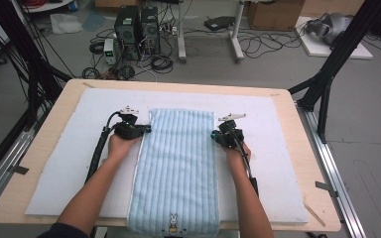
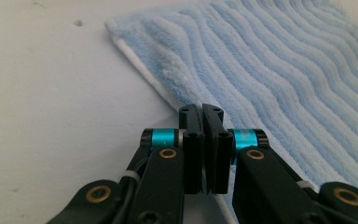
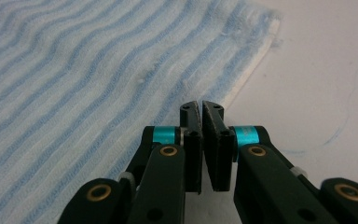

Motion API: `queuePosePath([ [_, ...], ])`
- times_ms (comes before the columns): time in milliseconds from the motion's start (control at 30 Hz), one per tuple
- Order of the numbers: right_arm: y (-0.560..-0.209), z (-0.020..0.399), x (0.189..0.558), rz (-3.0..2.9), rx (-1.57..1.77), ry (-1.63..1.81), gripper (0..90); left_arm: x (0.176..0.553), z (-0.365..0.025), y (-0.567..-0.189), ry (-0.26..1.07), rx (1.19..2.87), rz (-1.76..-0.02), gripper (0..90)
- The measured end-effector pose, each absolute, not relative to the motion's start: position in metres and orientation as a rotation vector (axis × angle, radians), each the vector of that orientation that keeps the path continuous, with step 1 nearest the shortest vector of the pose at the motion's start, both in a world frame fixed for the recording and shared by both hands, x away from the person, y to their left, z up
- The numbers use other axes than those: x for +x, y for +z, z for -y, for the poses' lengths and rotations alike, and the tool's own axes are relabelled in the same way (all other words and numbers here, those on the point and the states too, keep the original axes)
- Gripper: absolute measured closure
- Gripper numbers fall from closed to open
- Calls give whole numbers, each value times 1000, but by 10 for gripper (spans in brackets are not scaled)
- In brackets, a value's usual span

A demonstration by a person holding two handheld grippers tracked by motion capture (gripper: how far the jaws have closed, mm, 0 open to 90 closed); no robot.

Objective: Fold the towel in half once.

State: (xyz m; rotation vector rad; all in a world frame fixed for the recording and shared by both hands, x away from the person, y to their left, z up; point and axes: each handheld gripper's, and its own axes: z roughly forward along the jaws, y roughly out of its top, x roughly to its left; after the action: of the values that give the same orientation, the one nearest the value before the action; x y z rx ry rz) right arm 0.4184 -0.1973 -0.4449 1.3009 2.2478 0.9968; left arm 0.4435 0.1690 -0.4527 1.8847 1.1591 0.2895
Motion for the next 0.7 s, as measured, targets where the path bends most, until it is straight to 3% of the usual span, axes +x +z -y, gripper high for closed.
queuePosePath([
  [300, -436, 200, 447, -2150, 1392, 1077, 870, 464, -166, -437, 344, 1806, -1176, 866],
  [700, -423, 207, 430, -2147, 1353, 1239, 871, 447, -181, -423, 261, 1767, -1069, 866],
])
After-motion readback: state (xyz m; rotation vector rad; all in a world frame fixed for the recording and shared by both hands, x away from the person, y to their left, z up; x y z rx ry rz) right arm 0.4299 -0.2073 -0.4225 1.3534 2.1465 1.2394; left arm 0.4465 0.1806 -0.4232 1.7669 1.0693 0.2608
